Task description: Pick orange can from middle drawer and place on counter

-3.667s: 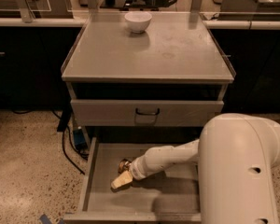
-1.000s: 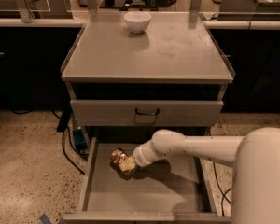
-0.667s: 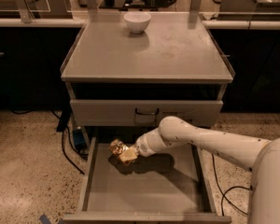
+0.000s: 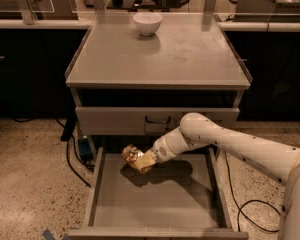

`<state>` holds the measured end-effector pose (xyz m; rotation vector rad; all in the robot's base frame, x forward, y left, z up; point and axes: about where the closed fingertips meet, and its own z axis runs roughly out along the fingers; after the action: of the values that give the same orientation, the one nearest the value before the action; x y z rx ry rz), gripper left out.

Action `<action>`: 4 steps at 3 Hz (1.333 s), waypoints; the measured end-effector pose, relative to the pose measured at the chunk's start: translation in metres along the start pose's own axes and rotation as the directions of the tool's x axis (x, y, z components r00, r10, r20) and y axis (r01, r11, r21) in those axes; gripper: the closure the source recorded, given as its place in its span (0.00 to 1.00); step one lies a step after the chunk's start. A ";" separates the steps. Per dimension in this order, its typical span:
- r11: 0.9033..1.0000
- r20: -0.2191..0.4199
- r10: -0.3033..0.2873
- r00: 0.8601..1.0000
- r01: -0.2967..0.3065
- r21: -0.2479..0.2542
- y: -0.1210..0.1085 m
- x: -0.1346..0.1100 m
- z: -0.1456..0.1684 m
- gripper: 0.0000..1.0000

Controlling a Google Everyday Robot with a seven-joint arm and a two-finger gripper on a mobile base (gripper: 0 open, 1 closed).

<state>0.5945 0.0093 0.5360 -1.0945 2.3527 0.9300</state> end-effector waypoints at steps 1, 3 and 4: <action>0.999 -0.047 -0.032 0.998 0.031 -0.017 0.018 0.004 -0.005 1.00; 0.996 0.060 0.024 0.998 -0.019 -0.086 0.069 0.017 -0.082 1.00; 1.000 0.156 0.023 0.987 -0.024 0.001 0.062 0.009 -0.134 1.00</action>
Offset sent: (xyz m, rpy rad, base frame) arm -0.0842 -0.0409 0.0853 0.1285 0.0926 0.0331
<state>0.5323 -0.0609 0.6507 -0.9579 2.2433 0.9829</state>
